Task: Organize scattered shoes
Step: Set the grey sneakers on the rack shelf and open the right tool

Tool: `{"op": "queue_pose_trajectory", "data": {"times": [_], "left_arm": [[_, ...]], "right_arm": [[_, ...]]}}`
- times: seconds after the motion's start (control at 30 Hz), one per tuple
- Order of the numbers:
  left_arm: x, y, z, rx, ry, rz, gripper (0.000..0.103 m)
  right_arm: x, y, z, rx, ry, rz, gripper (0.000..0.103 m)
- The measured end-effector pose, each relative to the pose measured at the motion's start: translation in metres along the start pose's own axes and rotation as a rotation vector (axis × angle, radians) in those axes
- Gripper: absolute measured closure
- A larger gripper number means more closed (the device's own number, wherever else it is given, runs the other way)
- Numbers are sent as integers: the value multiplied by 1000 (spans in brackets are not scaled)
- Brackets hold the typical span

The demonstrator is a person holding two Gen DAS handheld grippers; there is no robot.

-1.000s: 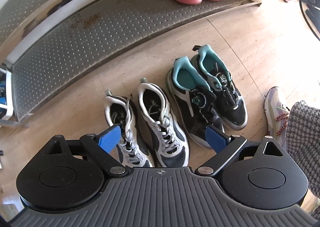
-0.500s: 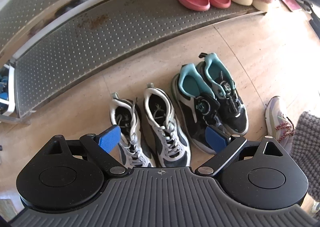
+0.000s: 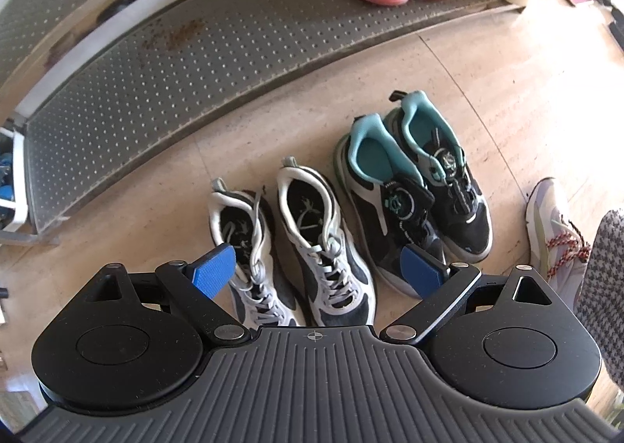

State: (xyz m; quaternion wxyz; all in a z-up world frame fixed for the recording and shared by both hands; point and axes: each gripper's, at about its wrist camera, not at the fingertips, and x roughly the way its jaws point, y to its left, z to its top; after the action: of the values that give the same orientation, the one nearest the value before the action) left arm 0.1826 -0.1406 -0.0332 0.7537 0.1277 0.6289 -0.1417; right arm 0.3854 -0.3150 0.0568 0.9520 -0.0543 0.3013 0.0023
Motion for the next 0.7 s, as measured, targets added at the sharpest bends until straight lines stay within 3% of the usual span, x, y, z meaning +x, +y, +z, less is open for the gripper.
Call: {"op": "queue_pose_trajectory", "data": {"times": [0.23, 0.57, 0.7], "left_arm": [[19, -10, 2, 23, 47, 8, 8], [41, -6, -1, 16, 104, 24, 8], [48, 11, -5, -24, 132, 54, 8]], "right_arm": [[19, -19, -2, -113, -71, -174, 67], [74, -125, 2, -33, -77, -403, 66], [93, -154, 6, -42, -70, -431, 60]]}}
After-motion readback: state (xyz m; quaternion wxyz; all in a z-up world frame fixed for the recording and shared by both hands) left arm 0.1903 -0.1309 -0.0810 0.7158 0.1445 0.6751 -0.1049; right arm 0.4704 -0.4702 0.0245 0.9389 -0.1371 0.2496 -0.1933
